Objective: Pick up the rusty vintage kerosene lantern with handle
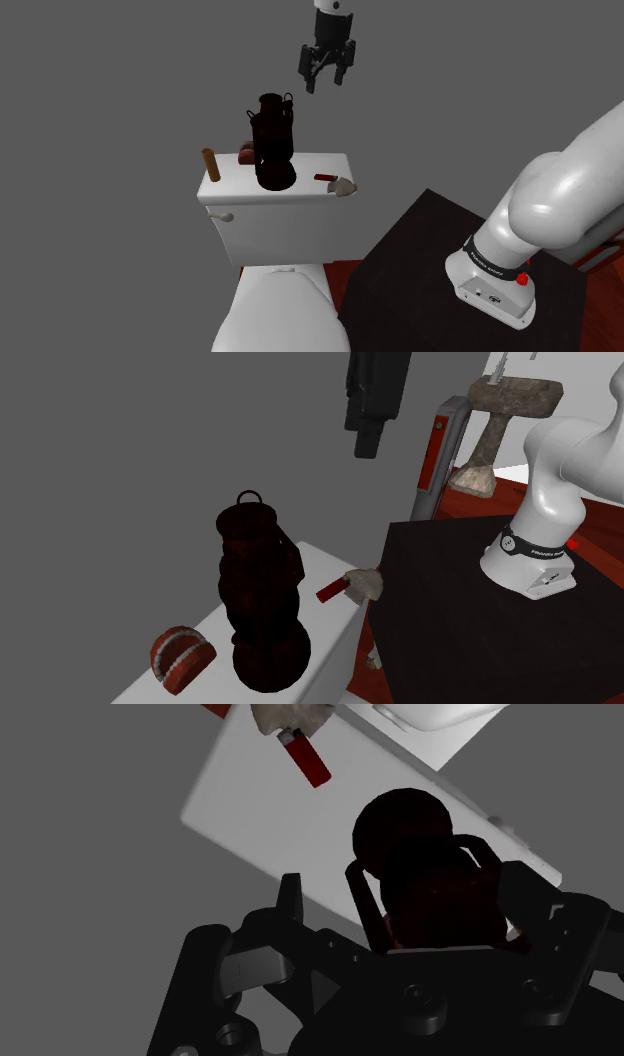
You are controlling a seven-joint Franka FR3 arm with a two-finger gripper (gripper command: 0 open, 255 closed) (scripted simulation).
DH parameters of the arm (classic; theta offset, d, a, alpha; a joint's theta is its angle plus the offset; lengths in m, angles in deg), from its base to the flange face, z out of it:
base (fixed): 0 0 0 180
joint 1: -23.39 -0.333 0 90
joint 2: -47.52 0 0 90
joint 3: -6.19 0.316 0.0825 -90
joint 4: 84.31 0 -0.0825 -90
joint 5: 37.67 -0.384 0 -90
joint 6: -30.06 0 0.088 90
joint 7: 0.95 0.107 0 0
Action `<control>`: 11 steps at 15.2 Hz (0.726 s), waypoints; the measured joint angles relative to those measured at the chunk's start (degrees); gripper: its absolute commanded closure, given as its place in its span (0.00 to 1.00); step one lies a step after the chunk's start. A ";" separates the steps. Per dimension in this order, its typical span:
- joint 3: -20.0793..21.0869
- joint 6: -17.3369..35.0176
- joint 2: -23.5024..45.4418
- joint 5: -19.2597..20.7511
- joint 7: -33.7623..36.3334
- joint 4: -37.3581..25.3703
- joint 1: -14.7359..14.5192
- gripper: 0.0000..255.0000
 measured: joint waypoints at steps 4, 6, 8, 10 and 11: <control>2.16 -1.50 10.32 2.95 4.29 -10.74 -0.91 0.00; 2.87 -2.60 15.16 4.55 6.18 -16.07 -1.63 0.00; 3.36 -4.32 20.67 6.36 7.91 -22.61 -2.60 0.00; 3.71 -6.65 25.89 8.03 9.52 -29.50 -3.89 0.00; 3.72 -6.73 26.80 8.34 9.84 -30.34 -4.13 0.00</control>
